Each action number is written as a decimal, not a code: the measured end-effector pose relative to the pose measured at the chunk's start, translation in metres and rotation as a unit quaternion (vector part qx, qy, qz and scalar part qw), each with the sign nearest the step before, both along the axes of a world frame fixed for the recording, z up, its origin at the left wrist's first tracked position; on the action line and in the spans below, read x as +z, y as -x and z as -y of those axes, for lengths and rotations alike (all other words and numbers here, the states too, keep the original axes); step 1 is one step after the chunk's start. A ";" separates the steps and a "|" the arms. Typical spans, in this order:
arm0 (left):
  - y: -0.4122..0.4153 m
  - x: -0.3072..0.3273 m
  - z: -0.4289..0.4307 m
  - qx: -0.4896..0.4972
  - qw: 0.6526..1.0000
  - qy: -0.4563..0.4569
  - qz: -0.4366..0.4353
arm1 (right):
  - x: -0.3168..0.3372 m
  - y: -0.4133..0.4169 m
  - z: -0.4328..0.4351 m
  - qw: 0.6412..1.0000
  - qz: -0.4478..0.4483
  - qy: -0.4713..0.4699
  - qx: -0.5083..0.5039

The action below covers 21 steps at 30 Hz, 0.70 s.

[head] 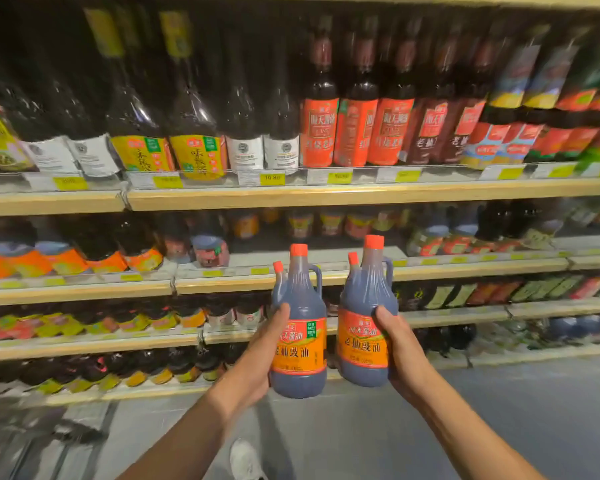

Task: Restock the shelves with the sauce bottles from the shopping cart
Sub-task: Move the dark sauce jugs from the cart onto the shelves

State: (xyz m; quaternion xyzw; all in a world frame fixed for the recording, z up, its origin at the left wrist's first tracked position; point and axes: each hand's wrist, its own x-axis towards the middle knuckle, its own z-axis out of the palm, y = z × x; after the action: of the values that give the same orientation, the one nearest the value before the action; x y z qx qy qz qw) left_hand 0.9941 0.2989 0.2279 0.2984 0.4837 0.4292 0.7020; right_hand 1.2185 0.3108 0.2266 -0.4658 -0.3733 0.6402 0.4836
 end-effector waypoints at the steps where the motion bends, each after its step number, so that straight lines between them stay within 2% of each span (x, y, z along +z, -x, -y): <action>1: 0.007 0.000 0.001 0.015 1.000 0.006 0.006 | 0.001 0.009 -0.005 1.000 -0.005 -0.004 0.015; 5: 0.032 -0.004 0.005 0.053 0.998 0.014 0.017 | 0.004 0.040 -0.021 0.999 -0.008 -0.007 0.052; 9: 0.051 -0.012 0.005 0.067 0.997 0.023 0.026 | -0.002 0.064 -0.032 0.996 -0.006 0.030 0.080; 13: 0.065 -0.020 0.001 0.072 0.997 0.023 0.031 | -0.013 0.081 -0.041 0.992 0.027 0.042 0.113; 17: 0.076 -0.031 -0.006 0.084 0.996 0.025 0.036 | -0.021 0.096 -0.053 0.988 0.065 0.035 0.136; 21: 0.087 -0.044 -0.013 0.083 0.995 0.030 0.037 | -0.024 0.111 -0.069 0.988 0.064 0.019 0.140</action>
State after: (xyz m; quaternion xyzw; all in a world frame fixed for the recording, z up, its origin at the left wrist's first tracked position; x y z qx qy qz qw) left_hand 0.9071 0.3121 0.1841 0.2197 0.4937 0.4820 0.6897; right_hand 1.1077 0.3802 0.2021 -0.4580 -0.4528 0.6776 0.3550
